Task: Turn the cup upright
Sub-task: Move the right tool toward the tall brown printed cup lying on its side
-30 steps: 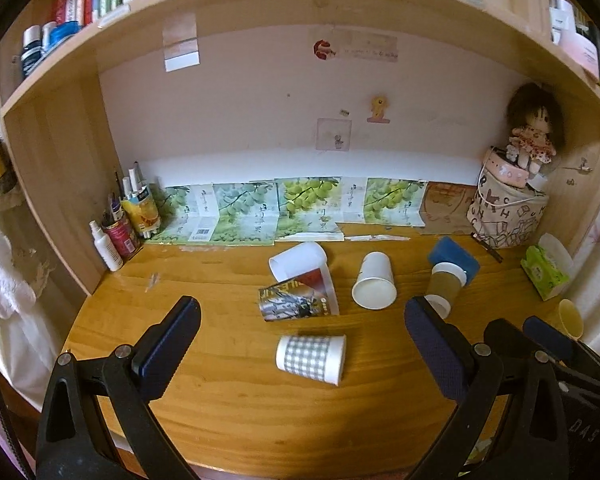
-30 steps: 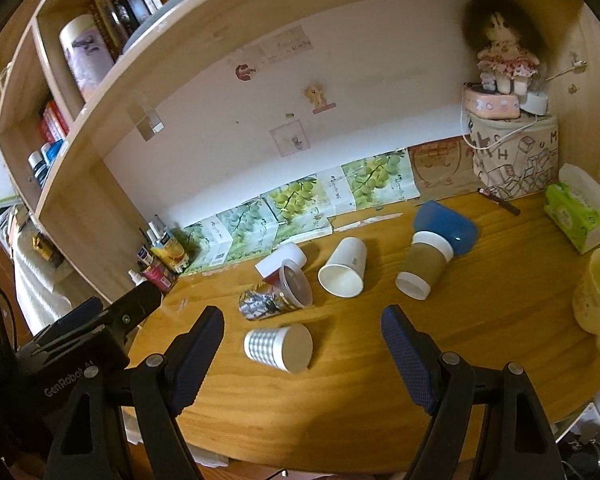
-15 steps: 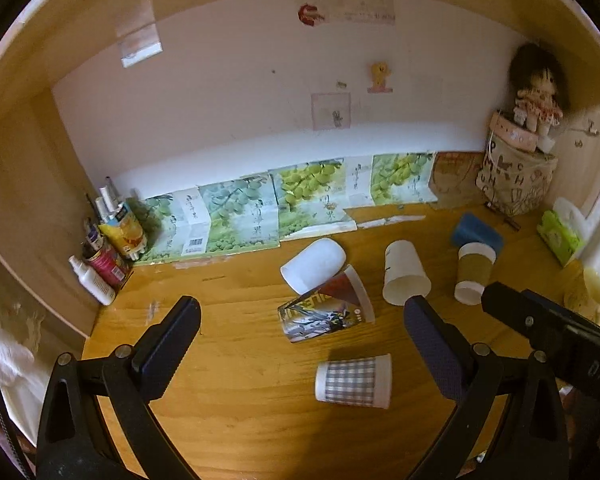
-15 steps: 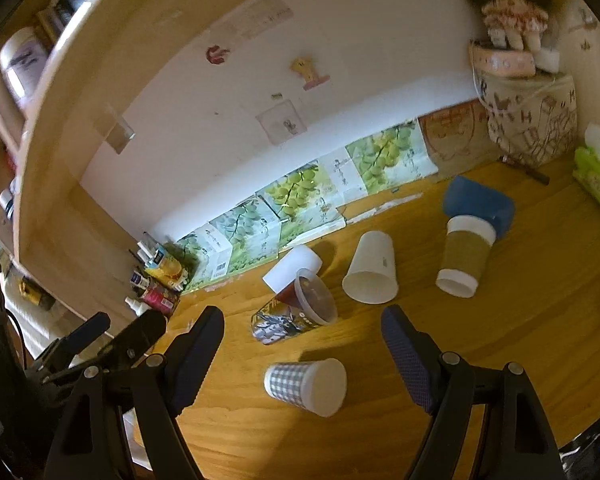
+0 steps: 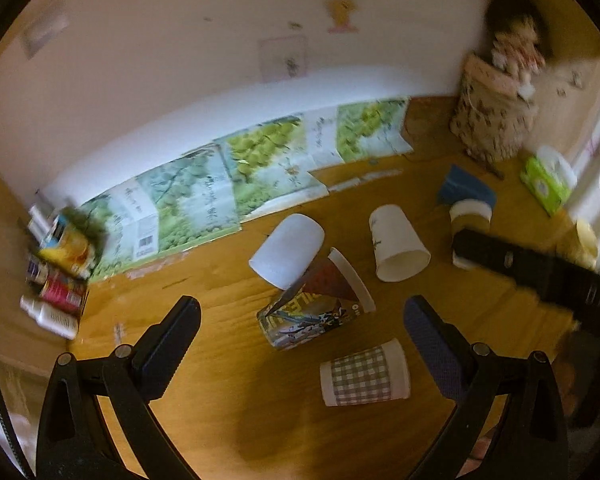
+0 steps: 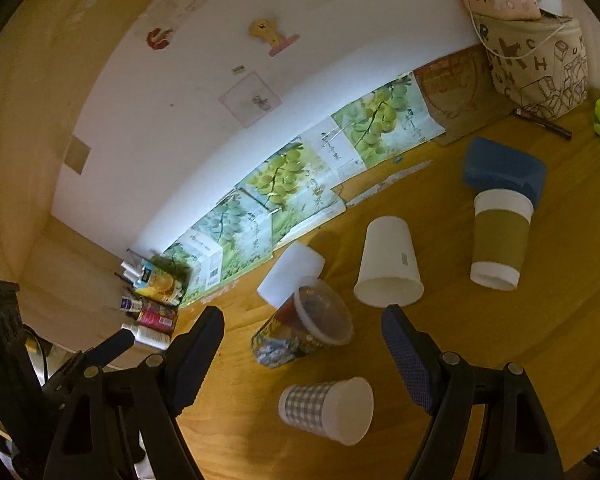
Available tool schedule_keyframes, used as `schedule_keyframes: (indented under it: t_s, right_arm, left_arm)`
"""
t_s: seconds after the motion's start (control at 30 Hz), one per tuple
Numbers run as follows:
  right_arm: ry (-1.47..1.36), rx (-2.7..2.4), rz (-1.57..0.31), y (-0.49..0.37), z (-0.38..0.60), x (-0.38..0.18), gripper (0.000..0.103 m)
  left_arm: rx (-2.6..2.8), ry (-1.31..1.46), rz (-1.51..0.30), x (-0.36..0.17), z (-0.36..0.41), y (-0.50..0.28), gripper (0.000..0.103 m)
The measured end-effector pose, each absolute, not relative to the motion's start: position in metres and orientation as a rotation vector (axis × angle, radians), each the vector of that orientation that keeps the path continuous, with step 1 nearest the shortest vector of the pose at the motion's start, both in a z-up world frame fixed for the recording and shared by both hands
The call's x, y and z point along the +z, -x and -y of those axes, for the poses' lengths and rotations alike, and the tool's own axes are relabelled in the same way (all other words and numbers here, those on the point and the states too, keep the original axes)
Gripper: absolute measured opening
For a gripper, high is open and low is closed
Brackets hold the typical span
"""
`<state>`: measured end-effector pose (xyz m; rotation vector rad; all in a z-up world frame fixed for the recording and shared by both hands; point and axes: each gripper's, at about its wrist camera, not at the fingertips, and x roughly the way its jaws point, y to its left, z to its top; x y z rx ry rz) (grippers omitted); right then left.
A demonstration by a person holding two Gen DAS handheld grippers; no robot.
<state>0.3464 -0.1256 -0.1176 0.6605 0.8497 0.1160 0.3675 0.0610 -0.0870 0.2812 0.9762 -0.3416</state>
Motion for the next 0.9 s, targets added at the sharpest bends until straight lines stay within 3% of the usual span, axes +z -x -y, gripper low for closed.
schedule_keyframes:
  t_s: [0.27, 0.9]
  right_arm:
    - [-0.695, 0.034, -0.838, -0.366, 0.146, -0.128, 0.082]
    - [-0.742, -0.077, -0.912, -0.37, 0.17, -0.167, 0.082]
  left_arm:
    - [-0.415, -0.52, -0.981, -0.117, -0.049, -0.386, 0.101]
    - [-0.588, -0.68, -1.204, -0.197, -0.025, -0.427, 0.101]
